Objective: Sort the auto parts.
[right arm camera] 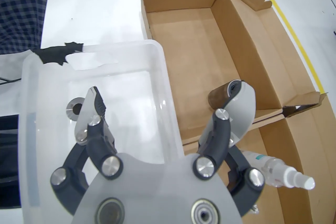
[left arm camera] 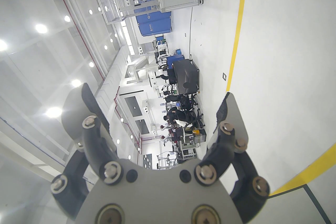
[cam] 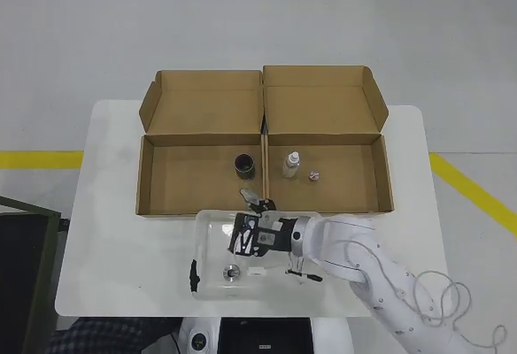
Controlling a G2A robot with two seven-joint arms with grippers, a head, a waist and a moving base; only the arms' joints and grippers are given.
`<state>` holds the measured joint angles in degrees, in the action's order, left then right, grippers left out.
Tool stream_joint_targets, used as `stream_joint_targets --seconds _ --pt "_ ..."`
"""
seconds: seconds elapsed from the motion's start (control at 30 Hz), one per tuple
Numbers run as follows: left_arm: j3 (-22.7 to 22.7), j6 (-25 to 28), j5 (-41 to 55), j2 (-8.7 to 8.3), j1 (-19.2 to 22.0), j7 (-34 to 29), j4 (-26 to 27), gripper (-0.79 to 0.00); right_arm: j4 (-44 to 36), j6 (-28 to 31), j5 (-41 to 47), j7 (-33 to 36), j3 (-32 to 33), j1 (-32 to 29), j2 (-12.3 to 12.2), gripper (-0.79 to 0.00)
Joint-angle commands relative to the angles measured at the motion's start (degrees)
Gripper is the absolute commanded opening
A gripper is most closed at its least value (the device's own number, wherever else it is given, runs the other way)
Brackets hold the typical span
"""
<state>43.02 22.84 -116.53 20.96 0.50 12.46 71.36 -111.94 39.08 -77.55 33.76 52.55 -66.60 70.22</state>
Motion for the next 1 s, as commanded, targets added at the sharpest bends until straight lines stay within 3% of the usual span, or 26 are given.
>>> stream_joint_targets --seconds 0.0,0.23,0.43,0.53,0.97 --pt "0.0 0.0 0.0 0.0 0.0 0.0 0.0 0.0 -1.0 1.1 -1.0 -0.4 0.1 -1.9 -0.4 -0.034" --pt "0.0 0.0 0.0 0.0 0.0 0.0 0.0 0.0 -1.8 5.0 -3.6 -2.7 0.6 -5.4 -1.4 -0.046" --pt "0.0 0.0 0.0 0.0 0.0 0.0 0.0 0.0 -0.5 7.1 -4.4 -4.2 0.5 -6.0 -1.9 -0.126" --pt "0.0 0.0 0.0 0.0 0.0 0.0 0.0 0.0 0.6 8.0 -4.8 -4.3 0.0 -5.8 -2.0 -0.12" --pt "0.0 0.0 0.0 0.0 0.0 0.0 0.0 0.0 5.7 6.7 -7.6 -5.1 -4.6 -3.5 -1.5 -0.139"
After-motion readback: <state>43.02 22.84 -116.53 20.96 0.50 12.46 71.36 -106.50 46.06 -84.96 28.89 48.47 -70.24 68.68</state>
